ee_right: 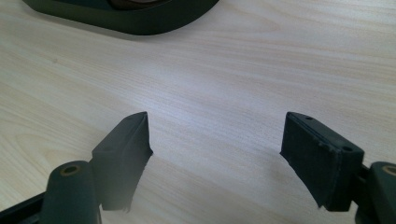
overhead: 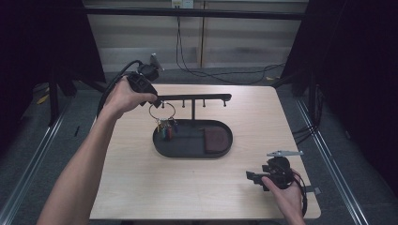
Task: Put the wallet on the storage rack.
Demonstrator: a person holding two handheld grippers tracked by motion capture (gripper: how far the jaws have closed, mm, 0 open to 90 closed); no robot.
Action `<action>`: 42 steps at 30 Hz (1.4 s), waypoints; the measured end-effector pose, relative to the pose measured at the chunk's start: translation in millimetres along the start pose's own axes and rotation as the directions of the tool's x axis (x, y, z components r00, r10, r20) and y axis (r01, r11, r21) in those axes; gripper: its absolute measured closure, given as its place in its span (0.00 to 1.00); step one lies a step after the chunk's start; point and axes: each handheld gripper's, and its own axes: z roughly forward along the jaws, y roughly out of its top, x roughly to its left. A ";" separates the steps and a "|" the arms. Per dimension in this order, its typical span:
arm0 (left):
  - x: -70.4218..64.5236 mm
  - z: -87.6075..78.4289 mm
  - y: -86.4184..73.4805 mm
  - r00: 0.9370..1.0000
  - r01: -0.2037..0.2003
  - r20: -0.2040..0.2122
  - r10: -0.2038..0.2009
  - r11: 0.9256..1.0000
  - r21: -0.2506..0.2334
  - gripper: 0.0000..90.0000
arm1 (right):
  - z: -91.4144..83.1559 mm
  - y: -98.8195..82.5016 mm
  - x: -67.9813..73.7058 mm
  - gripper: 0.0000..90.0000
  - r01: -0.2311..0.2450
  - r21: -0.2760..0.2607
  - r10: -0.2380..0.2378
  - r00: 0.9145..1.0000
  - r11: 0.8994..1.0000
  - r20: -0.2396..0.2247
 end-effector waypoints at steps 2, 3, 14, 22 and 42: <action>3.4 -1.1 -5.2 1.000 0.013 0.021 -0.012 1.000 -0.015 0.70 | -0.1 0.0 0.2 0.26 0.000 -0.003 0.000 1.000 1.000 0.001; 4.4 -1.0 -7.4 0.999 0.013 0.031 -0.013 1.000 -0.019 0.69 | -0.1 0.0 0.4 0.26 -0.002 0.000 0.002 1.000 1.000 0.000; 11.2 -9.2 -33.1 0.996 0.059 0.077 -0.049 0.989 -0.134 0.62 | 0.6 0.7 1.1 0.26 -0.005 0.002 0.005 1.000 1.000 0.005; 12.9 -13.9 -50.5 0.994 0.042 0.103 -0.024 0.983 -0.180 0.61 | 0.7 0.5 1.5 0.26 -0.005 0.002 0.005 1.000 1.000 0.005; -0.1 -1.4 -108.2 0.992 0.000 0.119 0.036 0.959 -0.285 0.51 | 1.1 0.4 2.2 0.26 -0.003 -0.001 0.003 1.000 1.000 0.007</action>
